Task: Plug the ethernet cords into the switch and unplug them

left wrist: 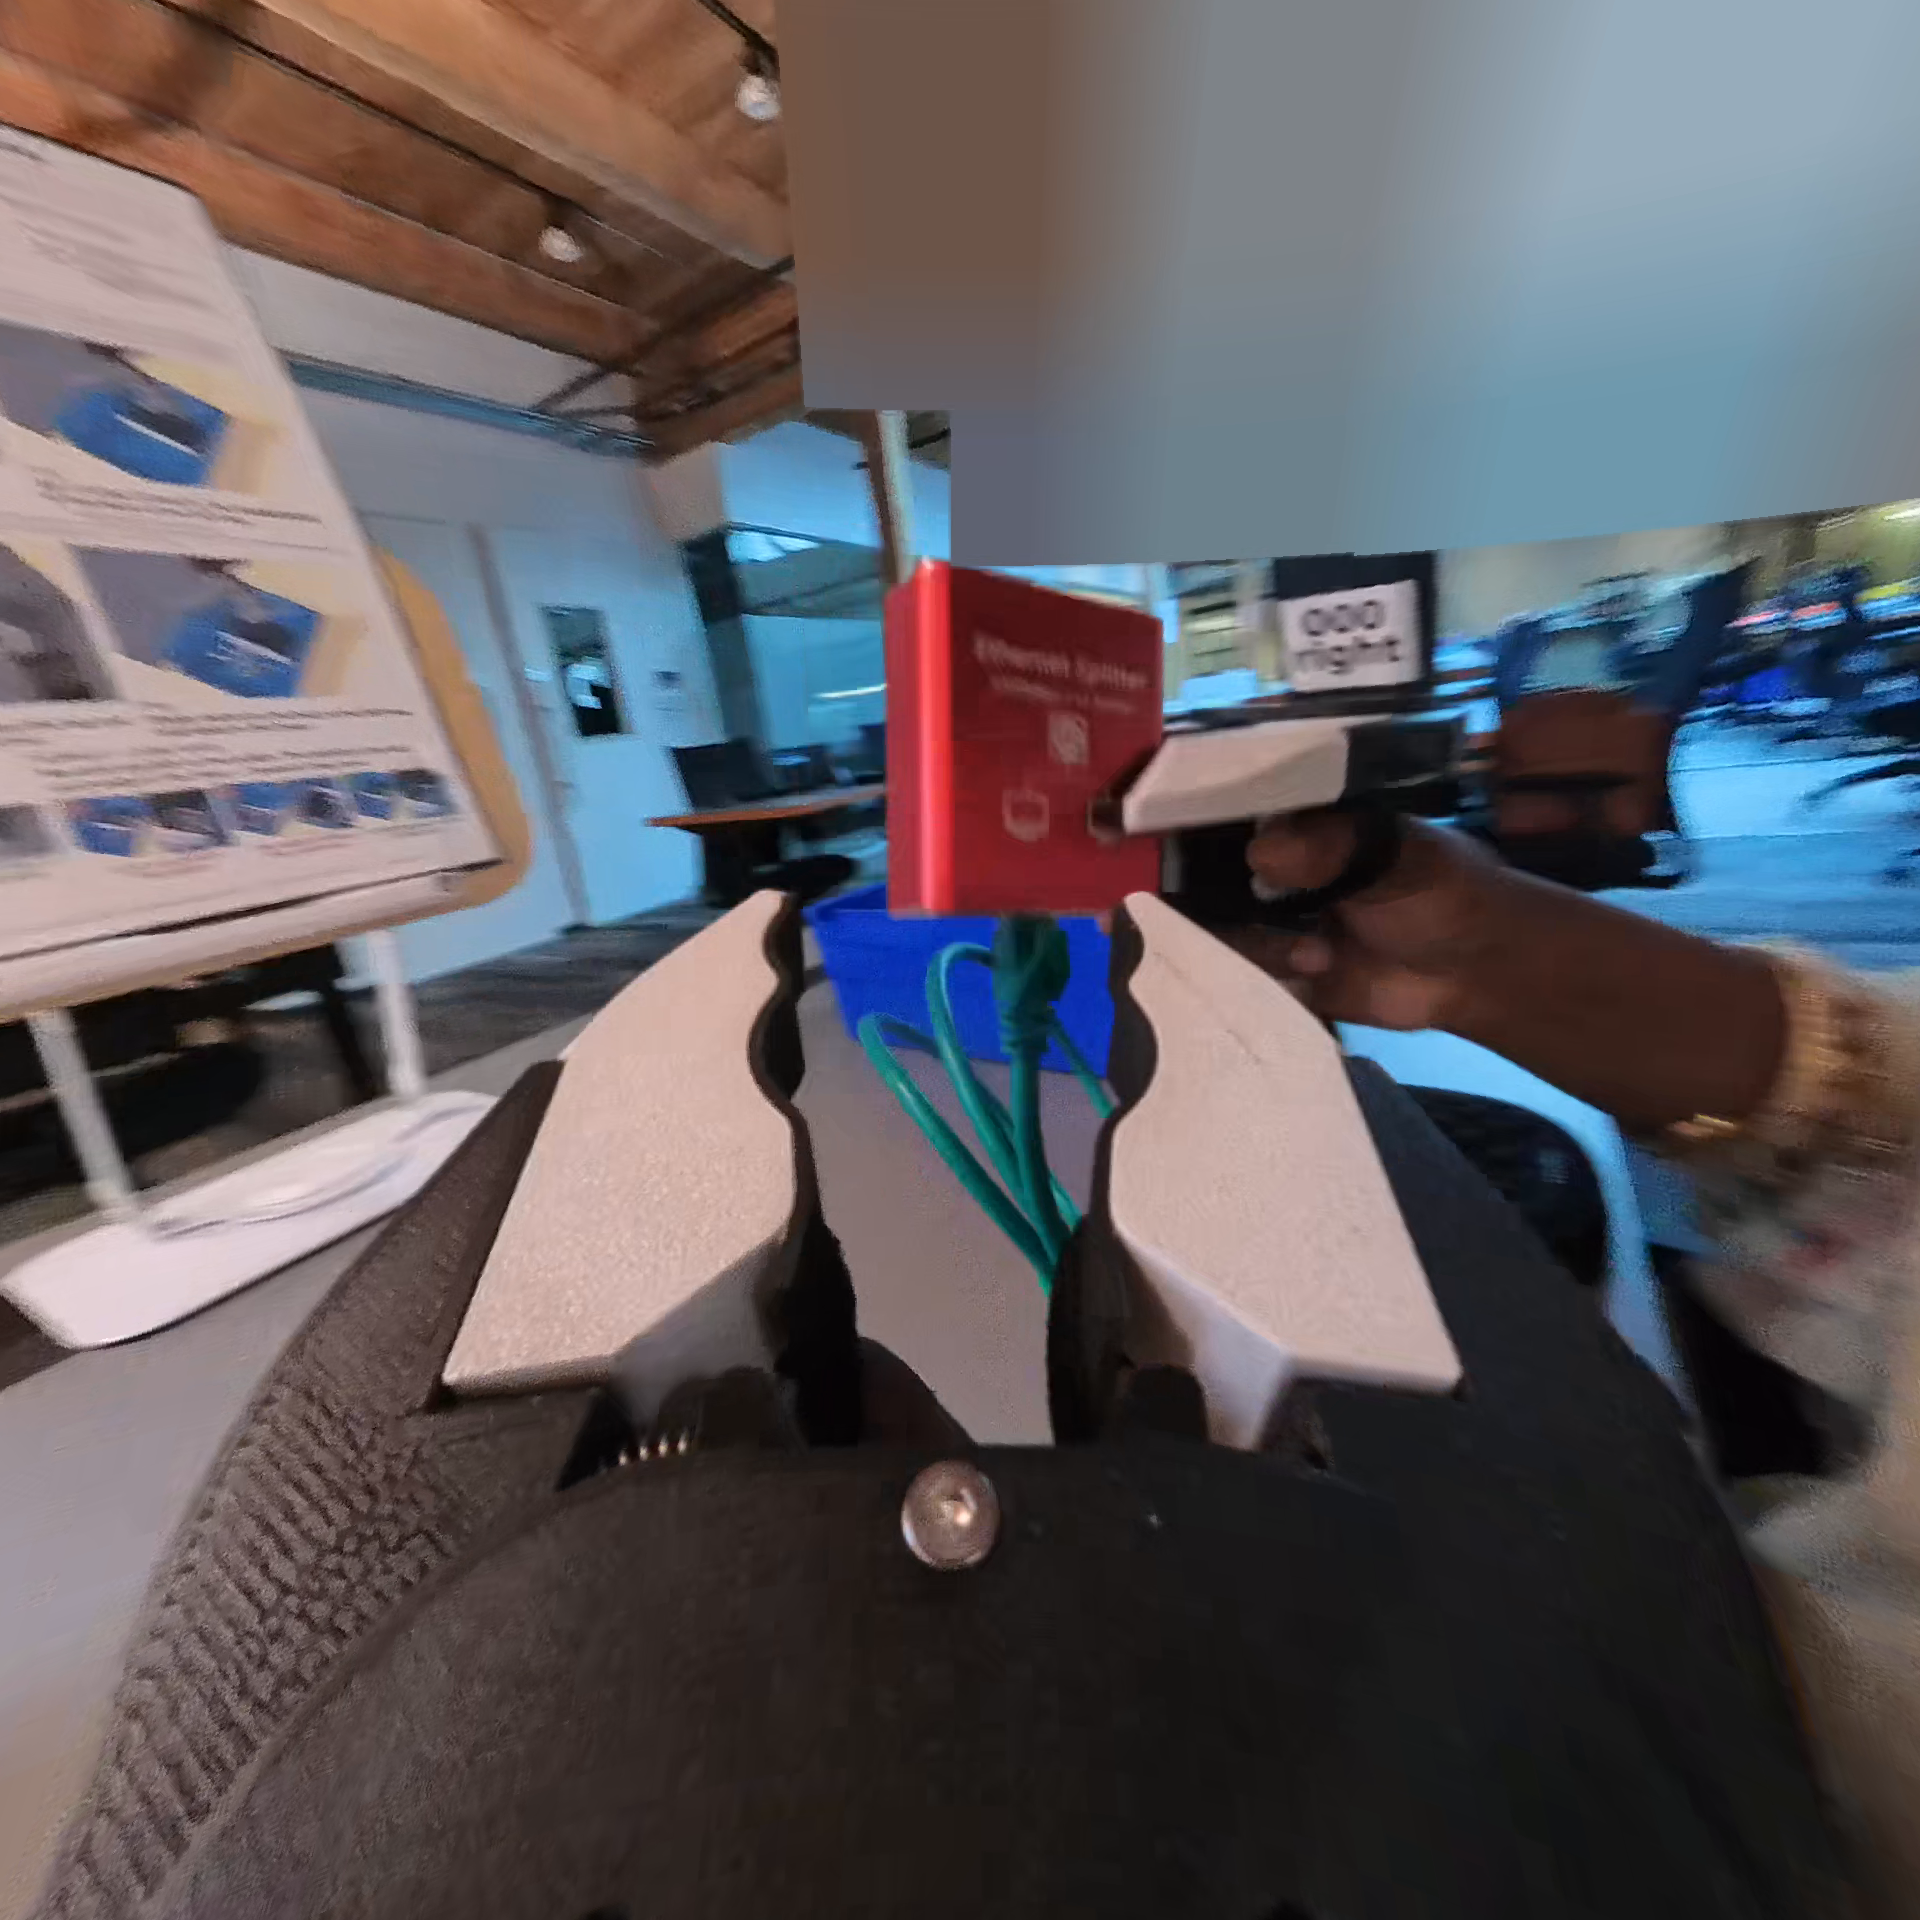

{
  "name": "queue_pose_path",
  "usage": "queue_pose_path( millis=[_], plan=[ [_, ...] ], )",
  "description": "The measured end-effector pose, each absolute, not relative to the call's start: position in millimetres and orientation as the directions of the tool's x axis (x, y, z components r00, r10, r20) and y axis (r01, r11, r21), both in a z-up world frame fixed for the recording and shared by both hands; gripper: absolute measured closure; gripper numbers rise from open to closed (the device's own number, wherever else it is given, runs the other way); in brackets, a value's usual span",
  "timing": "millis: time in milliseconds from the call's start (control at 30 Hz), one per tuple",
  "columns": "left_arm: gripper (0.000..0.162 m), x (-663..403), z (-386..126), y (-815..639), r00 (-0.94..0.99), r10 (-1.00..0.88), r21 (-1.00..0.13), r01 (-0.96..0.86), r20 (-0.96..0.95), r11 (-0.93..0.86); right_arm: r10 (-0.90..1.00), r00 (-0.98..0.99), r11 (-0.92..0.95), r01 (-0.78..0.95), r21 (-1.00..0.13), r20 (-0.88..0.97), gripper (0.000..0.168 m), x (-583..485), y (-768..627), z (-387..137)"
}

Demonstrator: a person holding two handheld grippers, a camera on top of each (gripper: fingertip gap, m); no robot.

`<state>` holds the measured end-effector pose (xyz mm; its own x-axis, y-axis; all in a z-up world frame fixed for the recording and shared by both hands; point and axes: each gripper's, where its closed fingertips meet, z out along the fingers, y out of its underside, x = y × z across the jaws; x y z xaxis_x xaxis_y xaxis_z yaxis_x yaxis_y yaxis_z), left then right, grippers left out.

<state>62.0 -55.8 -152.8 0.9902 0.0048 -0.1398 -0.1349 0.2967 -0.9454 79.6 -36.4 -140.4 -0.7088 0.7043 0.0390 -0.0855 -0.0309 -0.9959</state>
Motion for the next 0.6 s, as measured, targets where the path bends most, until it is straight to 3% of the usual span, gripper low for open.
queue_pose_path(
  millis=[100,233,333,467,533,600],
  plan=[
    [0.103,66.3,-143.3,-62.8,0.985,-0.138,-0.954,-0.059,-0.103,0.293,0.583,-0.789,0.223,-0.075,-0.972,0.195,0.138,92.8,-44.5,-156.4],
    [0.104,93.1,-150.3,-58.6,0.937,-0.318,-0.977,-0.084,-0.145,0.198,0.400,-0.899,0.383,-0.012,-0.924,0.177,0.138,107.2,-55.3,-173.5],
    [0.133,103.6,-156.8,-54.9,0.925,-0.369,-0.989,-0.046,-0.095,0.139,0.330,-0.935,0.458,0.038,-0.888,0.130,0.139,111.0,-56.8,-183.2],
    [0.135,88.0,-155.9,-52.2,0.965,-0.260,-0.982,0.076,0.028,0.175,0.412,-0.895,0.485,0.060,-0.872,0.168,0.138,95.0,-49.1,-184.4],
    [0.136,66.1,-153.6,-51.3,0.967,-0.155,-0.941,0.237,0.204,0.243,0.551,-0.807,0.417,0.046,-0.908,0.213,0.127,75.6,-41.5,-174.0],
    [0.136,39.7,-155.7,-53.3,0.918,-0.053,-0.858,0.386,0.392,0.340,0.721,-0.637,0.316,-0.046,-0.948,0.271,0.089,56.6,-33.8,-155.9]
  ],
)
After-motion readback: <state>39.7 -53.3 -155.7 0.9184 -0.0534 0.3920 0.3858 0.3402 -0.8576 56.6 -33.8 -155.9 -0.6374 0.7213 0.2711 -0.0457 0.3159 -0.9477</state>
